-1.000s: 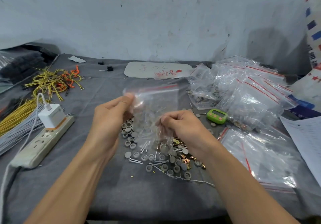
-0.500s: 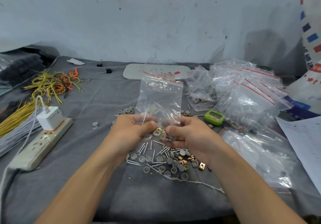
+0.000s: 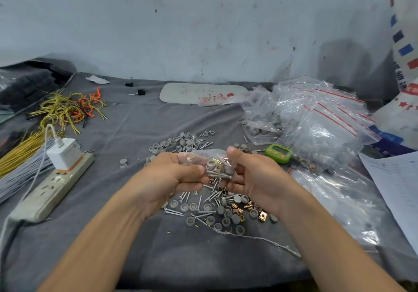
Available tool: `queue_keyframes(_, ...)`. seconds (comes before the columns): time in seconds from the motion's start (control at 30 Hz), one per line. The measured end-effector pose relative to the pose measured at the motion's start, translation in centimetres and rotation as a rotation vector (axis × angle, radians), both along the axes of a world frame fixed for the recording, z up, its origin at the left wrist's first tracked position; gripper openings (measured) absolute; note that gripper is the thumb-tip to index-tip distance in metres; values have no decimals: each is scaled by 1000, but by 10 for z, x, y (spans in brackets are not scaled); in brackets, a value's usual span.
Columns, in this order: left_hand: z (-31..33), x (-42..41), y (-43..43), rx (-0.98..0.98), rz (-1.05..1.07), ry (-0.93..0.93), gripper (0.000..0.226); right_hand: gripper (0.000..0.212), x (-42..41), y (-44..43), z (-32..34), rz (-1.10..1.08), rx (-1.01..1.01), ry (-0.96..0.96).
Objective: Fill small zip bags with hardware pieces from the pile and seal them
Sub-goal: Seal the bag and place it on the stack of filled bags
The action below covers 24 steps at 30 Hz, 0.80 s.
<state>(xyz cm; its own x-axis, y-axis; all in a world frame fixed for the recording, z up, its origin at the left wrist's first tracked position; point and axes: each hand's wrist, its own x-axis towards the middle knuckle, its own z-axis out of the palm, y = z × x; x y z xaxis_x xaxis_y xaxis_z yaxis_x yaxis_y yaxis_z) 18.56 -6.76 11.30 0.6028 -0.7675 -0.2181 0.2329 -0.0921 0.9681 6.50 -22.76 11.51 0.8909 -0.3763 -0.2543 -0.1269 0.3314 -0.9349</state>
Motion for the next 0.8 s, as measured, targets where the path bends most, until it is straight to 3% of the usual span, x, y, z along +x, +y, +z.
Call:
queue_keyframes(0.1,4,-2,0,2,62,41,18,22,-4,-2,1,79,21,-58)
queue_keyframes(0.2,8,-2,-2,-25,120,152,48,16,-3,-3,-2,6,19,-60)
queue_keyframes(0.3,8,-1,-1,-19,42,189,72,10,-3,-3,-3,-49,-34,-59)
queue_keyframes(0.57,3,0,-1,-3,-71,122,63,20,-4,-1,-3,-91,-137,-110)
queue_keyframes(0.67,2,-2,0,-26,-75,80,47,22,-5,0,-3,-75,-135,-121)
queue_keyframes(0.8,-2,-8,0,-19,-114,-39,50,20,-5,1,-5,-21,-149,-130)
